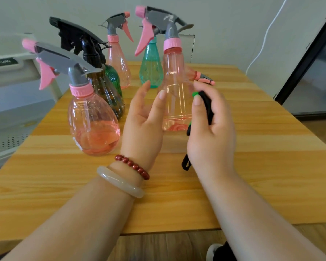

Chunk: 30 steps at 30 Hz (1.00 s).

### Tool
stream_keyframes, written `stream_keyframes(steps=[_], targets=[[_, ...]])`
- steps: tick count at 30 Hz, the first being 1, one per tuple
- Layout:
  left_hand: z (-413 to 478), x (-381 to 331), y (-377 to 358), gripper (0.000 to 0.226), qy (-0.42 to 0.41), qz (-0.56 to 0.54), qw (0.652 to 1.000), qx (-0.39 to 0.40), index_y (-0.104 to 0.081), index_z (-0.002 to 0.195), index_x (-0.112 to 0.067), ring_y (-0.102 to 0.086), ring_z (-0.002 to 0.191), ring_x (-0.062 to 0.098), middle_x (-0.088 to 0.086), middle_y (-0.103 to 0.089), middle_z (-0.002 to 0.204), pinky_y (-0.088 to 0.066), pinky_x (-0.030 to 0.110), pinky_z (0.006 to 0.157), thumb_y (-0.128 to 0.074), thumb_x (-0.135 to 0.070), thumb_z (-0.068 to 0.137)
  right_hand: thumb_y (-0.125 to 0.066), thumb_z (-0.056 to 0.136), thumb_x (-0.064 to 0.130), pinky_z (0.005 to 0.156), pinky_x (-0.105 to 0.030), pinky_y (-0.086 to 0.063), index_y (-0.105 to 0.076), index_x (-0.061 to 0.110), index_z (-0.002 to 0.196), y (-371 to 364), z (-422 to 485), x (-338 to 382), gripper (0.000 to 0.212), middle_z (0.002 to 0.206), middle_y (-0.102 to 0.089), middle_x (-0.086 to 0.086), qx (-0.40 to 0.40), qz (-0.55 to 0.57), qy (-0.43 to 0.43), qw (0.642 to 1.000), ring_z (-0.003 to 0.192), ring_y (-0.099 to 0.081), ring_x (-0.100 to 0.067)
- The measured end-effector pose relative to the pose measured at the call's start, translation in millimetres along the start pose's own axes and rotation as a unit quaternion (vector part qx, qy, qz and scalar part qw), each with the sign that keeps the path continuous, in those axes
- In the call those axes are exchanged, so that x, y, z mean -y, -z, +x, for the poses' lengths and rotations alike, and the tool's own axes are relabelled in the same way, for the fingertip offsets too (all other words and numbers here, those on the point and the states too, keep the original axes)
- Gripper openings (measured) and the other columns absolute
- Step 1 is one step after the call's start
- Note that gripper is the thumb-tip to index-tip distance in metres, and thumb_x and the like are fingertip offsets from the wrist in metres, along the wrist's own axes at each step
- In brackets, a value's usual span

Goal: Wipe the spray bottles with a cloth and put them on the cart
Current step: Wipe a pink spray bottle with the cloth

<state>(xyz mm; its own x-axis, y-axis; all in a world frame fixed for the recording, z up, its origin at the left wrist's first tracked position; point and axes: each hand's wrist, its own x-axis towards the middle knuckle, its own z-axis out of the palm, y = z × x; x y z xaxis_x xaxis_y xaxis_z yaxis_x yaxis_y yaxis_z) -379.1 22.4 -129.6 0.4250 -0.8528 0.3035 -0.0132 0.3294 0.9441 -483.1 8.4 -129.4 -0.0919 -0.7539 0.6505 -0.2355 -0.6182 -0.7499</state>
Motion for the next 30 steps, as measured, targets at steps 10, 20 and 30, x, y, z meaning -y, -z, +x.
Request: stream_keyframes(steps=[10,20,30], targets=[[-3.8,0.3,-2.1,0.055,0.016,-0.104,0.991,0.082,-0.044,0.138,-0.034,-0.064,0.109,0.001,-0.012,-0.070,0.117,-0.055,0.031,0.093,-0.065,-0.040,0.087,-0.051,0.099,0.005,0.107,-0.026,-0.040,-0.061,0.002,0.127,-7.7,-2.2,0.4,0.030,0.127,-0.059,-0.006,0.015,-0.011,0.144,0.989,0.126,-0.053,-0.014],[-3.2,6.5,-2.5,0.047,0.009,-0.072,0.994,0.081,-0.039,0.147,-0.024,-0.059,0.112,-0.012,-0.015,-0.062,0.127,-0.050,0.013,0.088,-0.052,-0.028,0.102,-0.052,0.098,0.002,0.113,-0.044,-0.037,-0.060,-0.001,0.127,-5.0,-7.6,1.6,0.031,0.132,-0.057,-0.014,0.056,-0.035,0.208,0.976,0.133,-0.048,-0.025],[-2.8,4.1,-5.6,0.063,0.047,-0.103,0.990,0.085,-0.041,0.142,-0.032,-0.063,0.119,0.013,-0.006,-0.067,0.128,-0.050,0.047,0.103,-0.065,-0.045,0.085,-0.047,0.102,0.018,0.105,-0.025,-0.043,-0.064,0.018,0.127,-3.1,2.1,-0.9,0.030,0.126,-0.063,0.008,-0.008,0.071,-0.055,0.996,0.122,-0.056,-0.005]])
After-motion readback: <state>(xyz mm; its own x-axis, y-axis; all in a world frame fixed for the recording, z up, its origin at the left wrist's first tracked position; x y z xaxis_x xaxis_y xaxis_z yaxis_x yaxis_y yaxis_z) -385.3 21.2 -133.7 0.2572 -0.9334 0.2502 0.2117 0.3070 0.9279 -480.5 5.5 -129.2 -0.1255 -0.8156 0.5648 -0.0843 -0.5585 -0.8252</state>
